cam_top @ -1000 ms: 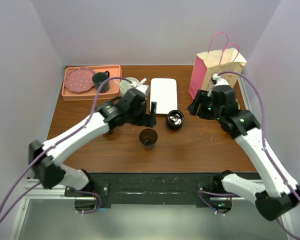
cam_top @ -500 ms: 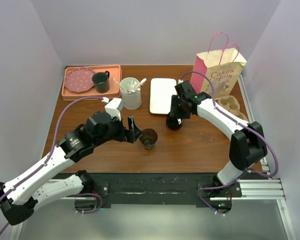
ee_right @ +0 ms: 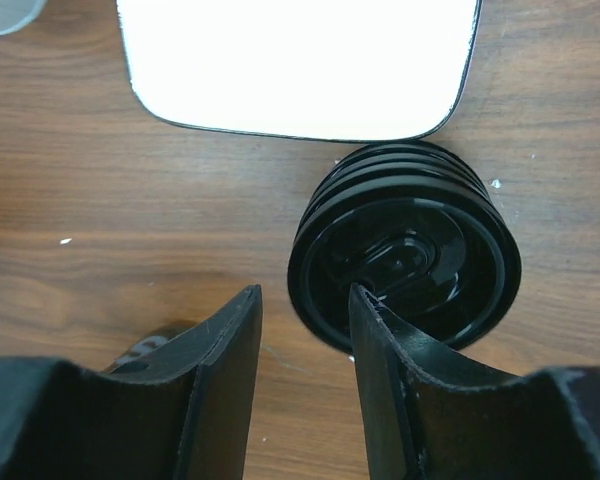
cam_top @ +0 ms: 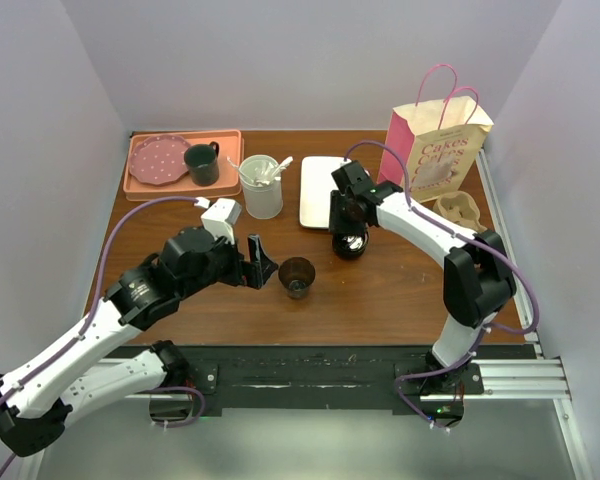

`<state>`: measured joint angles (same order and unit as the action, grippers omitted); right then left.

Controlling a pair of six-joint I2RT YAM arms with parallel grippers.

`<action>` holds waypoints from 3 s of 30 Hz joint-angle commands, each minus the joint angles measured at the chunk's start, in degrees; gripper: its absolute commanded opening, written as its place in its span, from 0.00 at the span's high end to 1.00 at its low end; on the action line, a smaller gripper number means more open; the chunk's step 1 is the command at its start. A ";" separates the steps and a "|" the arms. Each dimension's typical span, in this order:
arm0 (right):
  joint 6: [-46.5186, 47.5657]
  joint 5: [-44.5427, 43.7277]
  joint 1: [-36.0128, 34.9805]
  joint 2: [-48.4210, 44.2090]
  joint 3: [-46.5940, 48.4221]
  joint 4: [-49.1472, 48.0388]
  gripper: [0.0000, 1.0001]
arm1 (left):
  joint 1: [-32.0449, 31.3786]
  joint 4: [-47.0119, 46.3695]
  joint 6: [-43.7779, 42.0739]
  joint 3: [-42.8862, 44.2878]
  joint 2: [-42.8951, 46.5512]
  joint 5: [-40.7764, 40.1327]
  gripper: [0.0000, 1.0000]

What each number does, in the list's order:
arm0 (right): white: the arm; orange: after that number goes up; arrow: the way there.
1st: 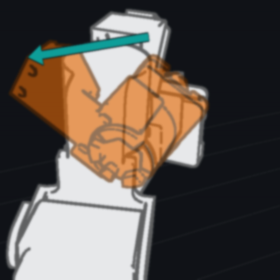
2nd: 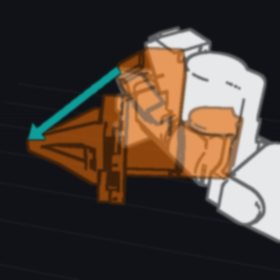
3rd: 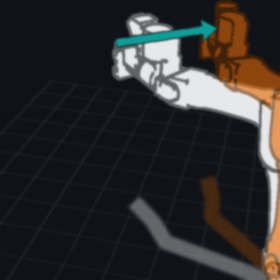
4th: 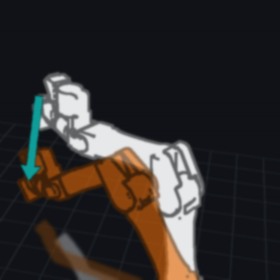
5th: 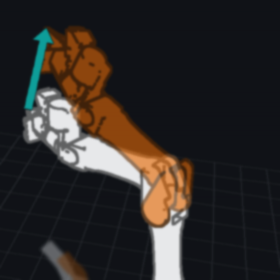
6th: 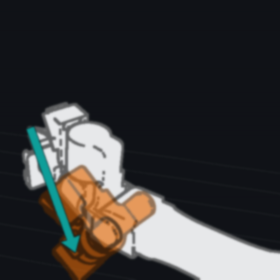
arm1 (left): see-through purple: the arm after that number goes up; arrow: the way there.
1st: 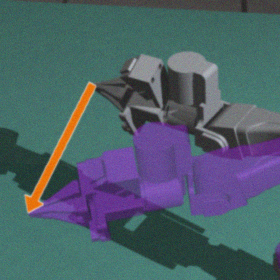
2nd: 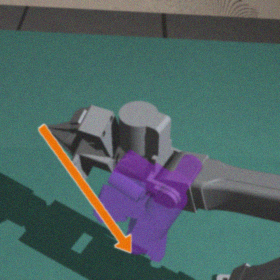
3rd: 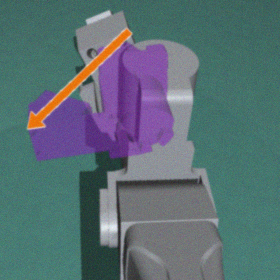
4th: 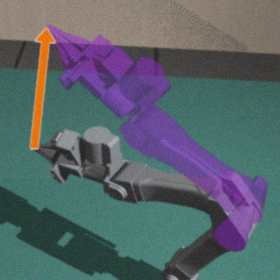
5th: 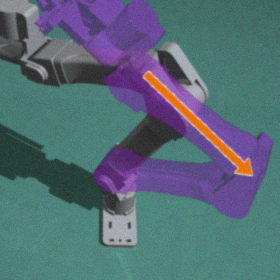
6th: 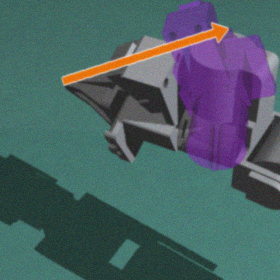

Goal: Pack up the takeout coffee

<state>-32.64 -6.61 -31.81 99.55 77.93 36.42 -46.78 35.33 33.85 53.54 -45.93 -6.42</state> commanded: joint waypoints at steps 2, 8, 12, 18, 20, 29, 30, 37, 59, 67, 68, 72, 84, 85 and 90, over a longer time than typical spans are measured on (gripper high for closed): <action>-0.49 -2.18 -0.35 1.70 3.46 -0.03 0.58 | -0.06 0.17 -1.85 0.34 -0.65 0.00 0.00; -0.58 -3.76 -0.53 2.32 3.81 0.93 0.69 | 0.03 0.44 -2.03 0.25 -0.65 -0.53 0.00; -0.32 -3.85 -0.71 1.62 3.72 0.49 0.81 | 0.03 0.44 -2.03 0.25 -0.65 -0.53 0.00; -0.40 -3.84 -0.71 1.97 4.25 1.02 0.82 | 0.03 -0.09 -2.12 0.16 -1.26 -0.70 0.00; -0.58 -3.76 -0.62 1.88 4.42 1.02 0.83 | -0.06 -0.35 -2.12 0.25 -1.53 -0.70 0.00; -1.72 -4.29 -1.23 2.23 3.81 1.54 0.66 | 0.03 -0.53 -2.29 0.25 -1.79 -0.79 0.00; -1.81 -4.20 -1.32 2.32 3.81 1.63 0.64 | 0.03 -0.53 -2.21 0.42 -1.79 -0.79 0.00; -1.72 -5.08 -1.59 2.93 4.25 1.63 0.69 | 0.03 0.26 -2.73 1.22 -1.97 -1.06 0.00; -1.46 -7.62 -1.67 -0.32 5.21 4.27 0.91 | -0.06 2.46 -2.29 1.74 0.93 -2.02 0.00; -1.28 -6.13 -1.67 -4.09 3.46 2.87 0.91 | 0.03 1.23 -2.03 1.39 0.85 -1.50 0.00; -1.37 -6.05 -1.76 -4.27 3.37 2.95 0.91 | 0.03 1.14 -2.12 1.39 0.76 -1.23 0.00; -1.02 -4.82 -1.67 -5.85 3.80 5.14 0.92 | 0.03 0.53 -2.90 1.83 0.14 -0.88 0.00; 16.02 31.19 -1.67 -22.71 4.60 10.86 0.95 | 0.03 -21.77 -32.15 -3.78 8.47 4.48 0.04; 17.42 34.27 -1.67 -23.95 3.90 10.95 0.95 | 0.03 -24.15 -36.79 -4.40 9.01 4.57 0.05; 20.25 51.58 -1.76 -30.28 2.66 13.40 0.97 | -0.06 -28.30 -51.55 -3.35 6.92 12.55 0.07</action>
<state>-17.52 27.03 -33.34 73.08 81.06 46.28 -46.78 15.99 0.10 49.50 -36.75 -1.87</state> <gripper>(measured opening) 0.112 0.936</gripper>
